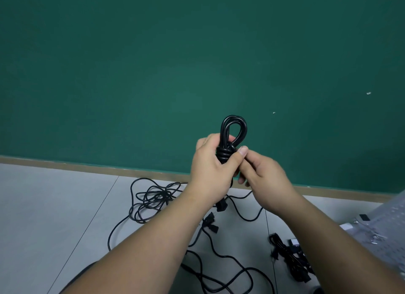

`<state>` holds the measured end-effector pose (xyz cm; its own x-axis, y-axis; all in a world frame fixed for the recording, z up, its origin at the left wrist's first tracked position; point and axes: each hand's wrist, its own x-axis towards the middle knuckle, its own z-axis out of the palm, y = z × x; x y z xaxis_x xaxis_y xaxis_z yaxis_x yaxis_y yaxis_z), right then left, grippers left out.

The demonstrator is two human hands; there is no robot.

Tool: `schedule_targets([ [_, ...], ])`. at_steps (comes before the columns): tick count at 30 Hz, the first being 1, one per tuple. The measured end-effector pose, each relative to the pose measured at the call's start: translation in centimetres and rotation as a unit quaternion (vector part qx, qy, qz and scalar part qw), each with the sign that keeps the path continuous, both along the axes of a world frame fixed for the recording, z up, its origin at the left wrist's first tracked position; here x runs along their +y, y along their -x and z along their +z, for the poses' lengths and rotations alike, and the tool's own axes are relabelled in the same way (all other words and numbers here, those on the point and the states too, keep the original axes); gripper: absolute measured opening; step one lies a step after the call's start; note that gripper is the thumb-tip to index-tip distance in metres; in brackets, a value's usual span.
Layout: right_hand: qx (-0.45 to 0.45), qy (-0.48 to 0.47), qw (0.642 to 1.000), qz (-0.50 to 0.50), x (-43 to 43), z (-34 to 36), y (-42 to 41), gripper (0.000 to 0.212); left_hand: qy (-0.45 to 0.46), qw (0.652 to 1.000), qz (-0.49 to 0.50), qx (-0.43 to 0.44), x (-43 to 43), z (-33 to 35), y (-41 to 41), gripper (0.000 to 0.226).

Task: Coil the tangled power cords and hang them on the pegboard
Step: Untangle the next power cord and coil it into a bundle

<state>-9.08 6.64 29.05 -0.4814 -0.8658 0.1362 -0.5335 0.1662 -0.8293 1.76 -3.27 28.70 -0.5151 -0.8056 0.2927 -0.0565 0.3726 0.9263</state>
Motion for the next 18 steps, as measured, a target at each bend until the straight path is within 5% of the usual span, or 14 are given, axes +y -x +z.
schedule_targets([
  [10,0.216,-0.078,0.965,-0.124,1.2,-0.7,-0.1,0.038,-0.016,1.000,0.005,0.003,0.2,-0.6,0.8,0.023],
  [15,-0.009,0.065,0.994,-0.092,2.4,1.3,0.8,0.038,-0.037,0.998,-0.046,0.009,1.1,-0.1,1.0,0.022],
  [18,-0.163,0.150,0.974,-0.055,2.6,2.3,0.6,0.026,-0.068,0.992,-0.103,0.018,2.6,-0.5,1.6,0.015],
])
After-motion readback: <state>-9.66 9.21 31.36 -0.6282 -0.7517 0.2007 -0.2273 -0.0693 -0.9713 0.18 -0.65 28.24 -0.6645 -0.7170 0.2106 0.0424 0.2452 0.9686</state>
